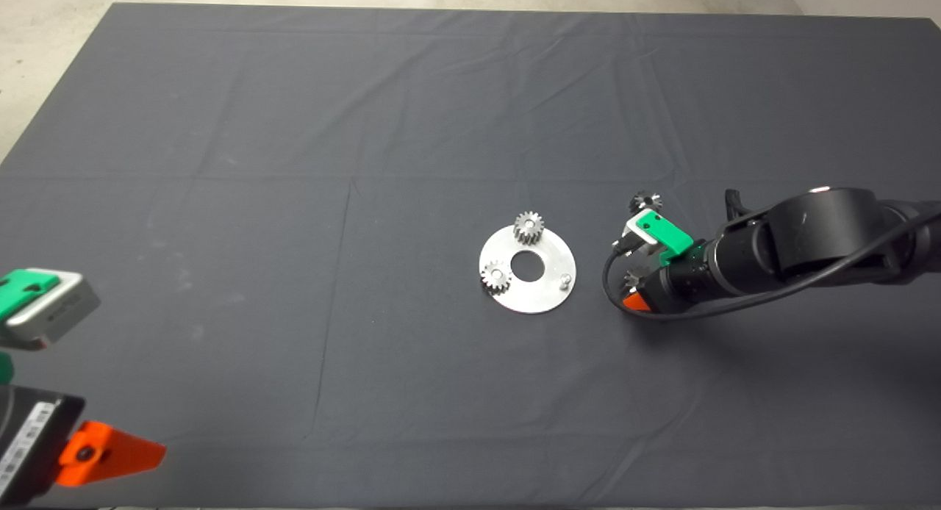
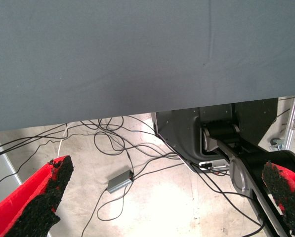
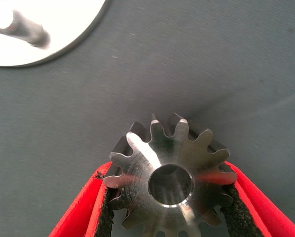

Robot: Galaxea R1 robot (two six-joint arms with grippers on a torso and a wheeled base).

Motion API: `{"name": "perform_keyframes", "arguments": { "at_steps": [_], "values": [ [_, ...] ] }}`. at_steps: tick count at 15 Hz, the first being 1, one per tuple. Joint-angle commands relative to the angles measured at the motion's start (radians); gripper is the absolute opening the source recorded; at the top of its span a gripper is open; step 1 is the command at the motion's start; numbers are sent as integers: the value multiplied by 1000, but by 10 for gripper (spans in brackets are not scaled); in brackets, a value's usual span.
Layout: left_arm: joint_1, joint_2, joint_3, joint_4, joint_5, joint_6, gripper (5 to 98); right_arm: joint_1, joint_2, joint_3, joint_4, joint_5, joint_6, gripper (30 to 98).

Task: Remove an incorrectly installed larger gear and replace it with the correct smaller gear

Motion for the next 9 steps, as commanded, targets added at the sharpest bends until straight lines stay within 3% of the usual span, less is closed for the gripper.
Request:
{"name": "perform_keyframes", "arguments": {
  "at_steps": [1,9],
  "values": [
    [-10,1,11,-12,34,-1,983,27,-17,12,-25,1,8,486],
    [-10,2,11,-11,37,-1,983,28,-45,26,-25,1,8,536]
  ]
}}
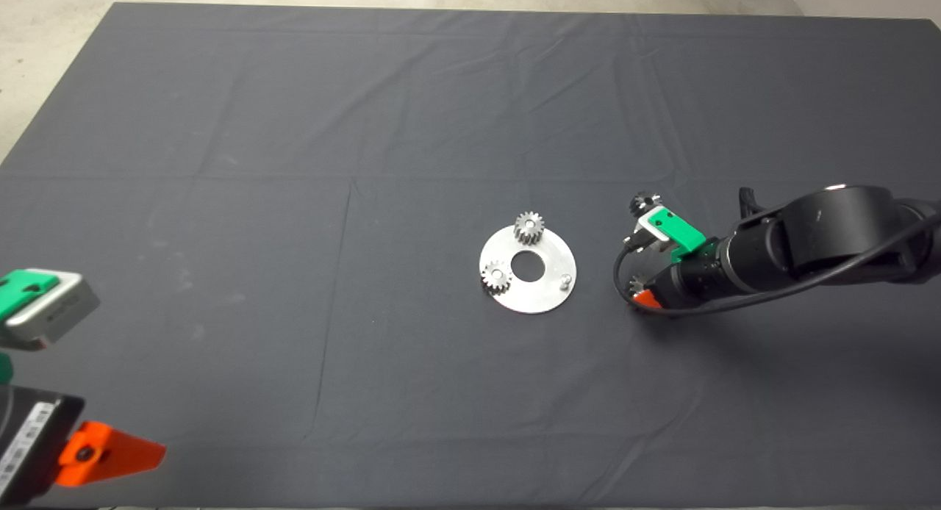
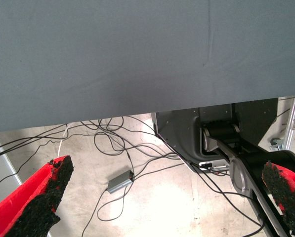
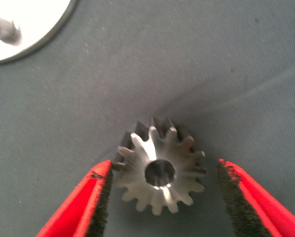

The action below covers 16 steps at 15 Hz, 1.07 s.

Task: Remove an incorrectly installed larger gear and replace it with the correct smaller gear

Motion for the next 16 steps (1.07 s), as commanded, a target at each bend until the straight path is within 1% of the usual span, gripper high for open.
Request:
{"name": "perform_keyframes", "arguments": {
  "at_steps": [1,2,3,5,7,8,9,11,12,14,16],
  "values": [
    [-10,2,11,-11,37,-1,983,22,-20,31,-24,0,9,567],
    [-8,2,11,-11,37,-1,983,28,-32,37,-22,0,11,582],
    [-8,2,11,-11,37,-1,983,34,-55,52,-22,1,11,582],
    [-8,0,11,-11,37,-1,983,106,-71,53,-15,0,12,621],
    [-5,0,11,-11,37,-1,983,126,-69,43,-12,0,14,629],
    [-5,0,11,-11,37,-1,983,128,-69,16,-14,2,17,675],
    [-5,0,11,-11,37,-1,983,127,-66,-18,-14,5,29,683],
    [-5,0,11,-11,37,-1,983,125,-55,-93,-14,12,31,696],
    [-5,0,11,-11,37,-1,983,125,-45,-144,-14,16,33,727],
    [-5,0,11,-11,37,-1,983,122,0,-229,-14,19,28,729],
    [-5,0,11,-11,37,-1,983,122,13,-257,-16,39,31,781]
  ]
}}
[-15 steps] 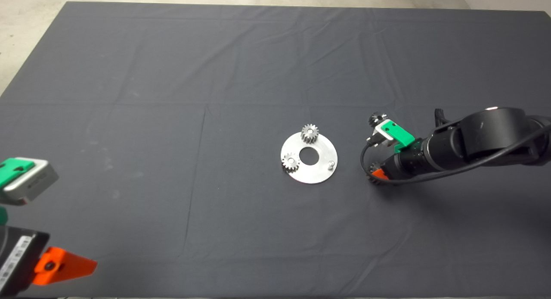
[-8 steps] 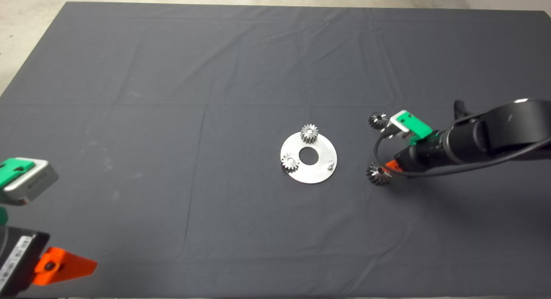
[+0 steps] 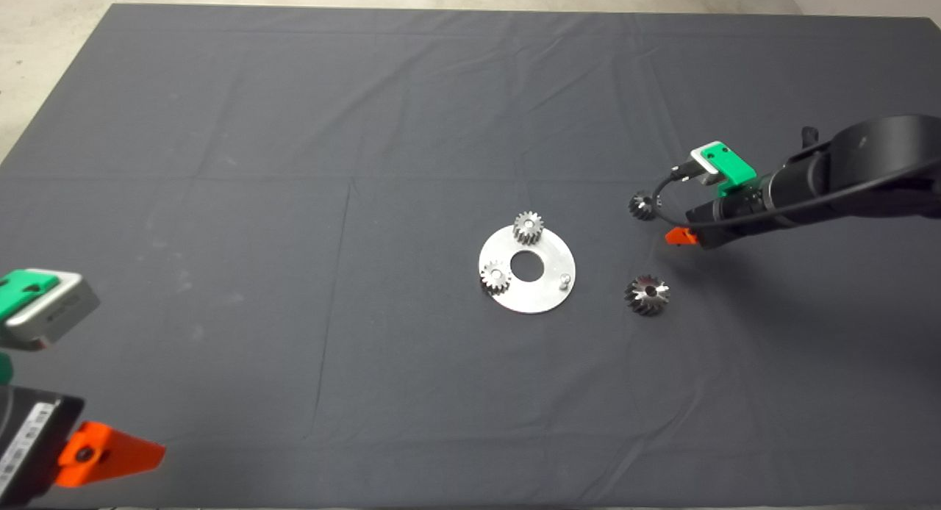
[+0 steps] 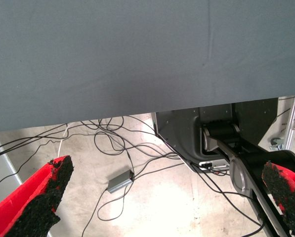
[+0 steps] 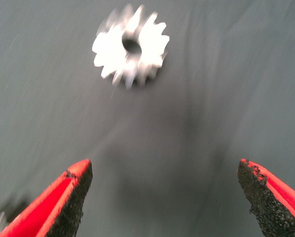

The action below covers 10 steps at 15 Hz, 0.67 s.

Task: Remove an incorrectly installed larger gear and replace it with the correct smaller gear

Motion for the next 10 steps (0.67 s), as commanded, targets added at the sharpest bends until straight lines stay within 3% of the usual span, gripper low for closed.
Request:
{"name": "perform_keyframes", "arguments": {
  "at_steps": [1,4,7,10],
  "values": [
    [-6,2,11,-11,37,-2,983,12,46,-61,-16,51,7,781],
    [-4,2,11,-11,37,-2,983,8,81,-122,-18,62,1,826],
    [-4,2,11,-11,37,-2,983,7,84,-144,-20,65,2,826],
    [-4,2,11,-11,37,-2,983,4,80,-172,-20,140,-1,826]
  ]
}}
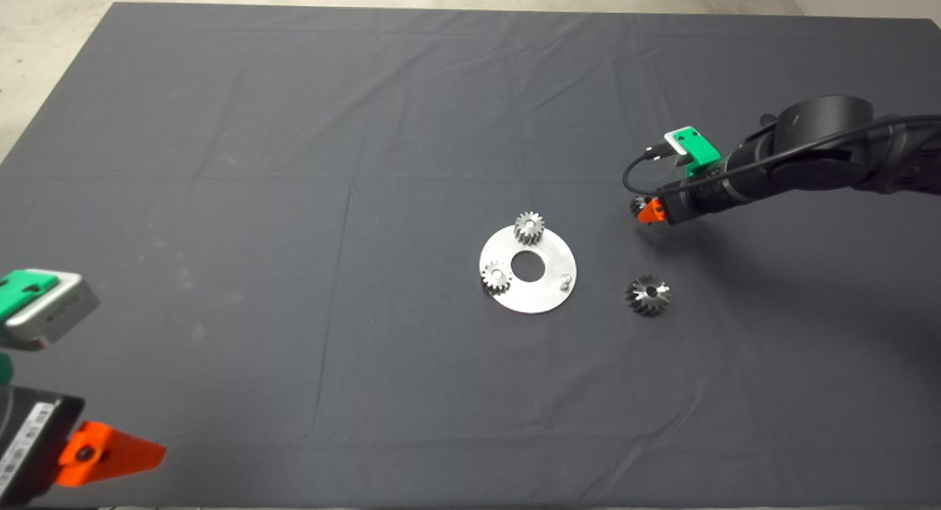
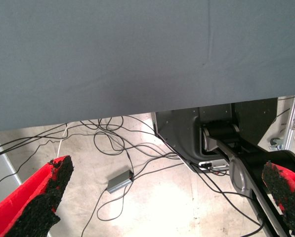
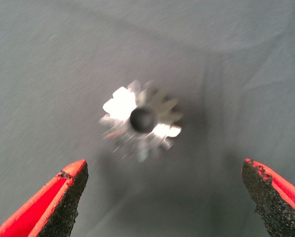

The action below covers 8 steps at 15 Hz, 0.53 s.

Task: Remove an incorrectly installed larger gear and replace it with the correct smaller gear

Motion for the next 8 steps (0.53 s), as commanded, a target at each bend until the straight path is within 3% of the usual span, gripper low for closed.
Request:
{"name": "perform_keyframes", "arguments": {
  "at_steps": [1,3,6,8],
  "values": [
    [-4,2,11,-11,37,-1,983,13,-7,-17,-19,84,0,826],
    [-4,0,11,-11,35,-1,983,4,0,-33,-19,114,1,826],
    [-4,2,11,-11,34,-1,983,-3,-3,-44,-19,198,2,826],
    [-4,1,11,-11,34,-1,983,-4,-3,-55,-19,207,3,826]
  ]
}}
